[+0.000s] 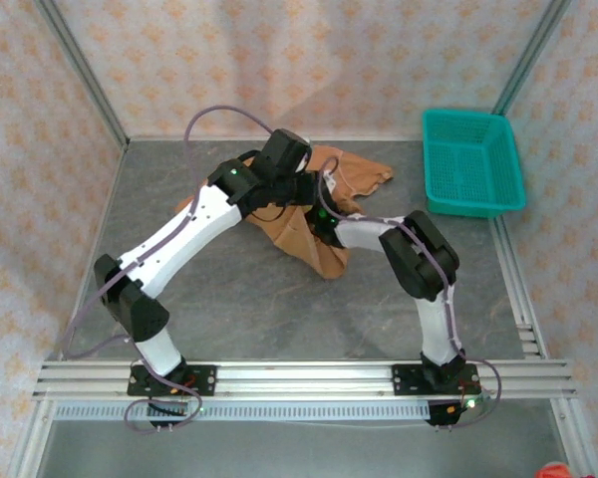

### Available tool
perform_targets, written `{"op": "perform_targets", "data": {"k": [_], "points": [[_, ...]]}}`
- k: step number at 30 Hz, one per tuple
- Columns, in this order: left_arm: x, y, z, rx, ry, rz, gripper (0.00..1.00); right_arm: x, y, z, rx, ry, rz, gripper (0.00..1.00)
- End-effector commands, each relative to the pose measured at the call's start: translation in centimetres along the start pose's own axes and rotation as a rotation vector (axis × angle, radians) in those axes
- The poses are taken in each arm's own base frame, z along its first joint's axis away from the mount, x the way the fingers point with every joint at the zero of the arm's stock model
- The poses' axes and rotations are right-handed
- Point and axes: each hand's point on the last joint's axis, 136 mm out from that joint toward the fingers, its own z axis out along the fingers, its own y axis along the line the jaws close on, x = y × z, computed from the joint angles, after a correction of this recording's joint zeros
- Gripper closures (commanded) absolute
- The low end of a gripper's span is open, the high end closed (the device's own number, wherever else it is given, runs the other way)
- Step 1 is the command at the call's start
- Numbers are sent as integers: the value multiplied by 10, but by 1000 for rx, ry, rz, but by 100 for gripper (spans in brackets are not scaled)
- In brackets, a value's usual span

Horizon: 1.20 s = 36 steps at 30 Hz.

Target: Fold the inside-out t-shirt

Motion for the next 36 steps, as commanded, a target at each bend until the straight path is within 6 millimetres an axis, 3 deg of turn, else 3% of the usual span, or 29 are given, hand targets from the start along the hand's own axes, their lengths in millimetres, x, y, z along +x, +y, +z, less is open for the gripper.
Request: {"op": "perform_targets", "data": {"k": [1,7,11,14,16,18,20,23,27,36], "points": [[7,-59,-38,180,3,-22,100,16,-10,18,131,28,-25,32],[-10,-93,-82,311,-63,-34,100,42,-54,49,417,75,54,28],[-15,-89,-101,299,-85,-16,100,60,-64,62,483,99,48,29],[-15,-79,-108,288,-91,-22,100,69,-71,68,489,137,58,43],[-16,-65,-109,273,-98,-42,100,69,-73,65,482,170,57,70],[-19,-44,-105,250,-107,-82,100,64,-69,58,441,210,53,92],[-23,-17,-100,213,-117,-126,100,55,-59,46,391,262,36,100],[-28,32,-86,126,-135,-188,100,38,-34,14,304,333,-29,100],[-26,103,-59,-12,-105,-269,100,15,4,-43,182,388,-106,100],[9,241,26,-219,31,-488,100,-28,108,-156,-125,462,-128,100]]}}
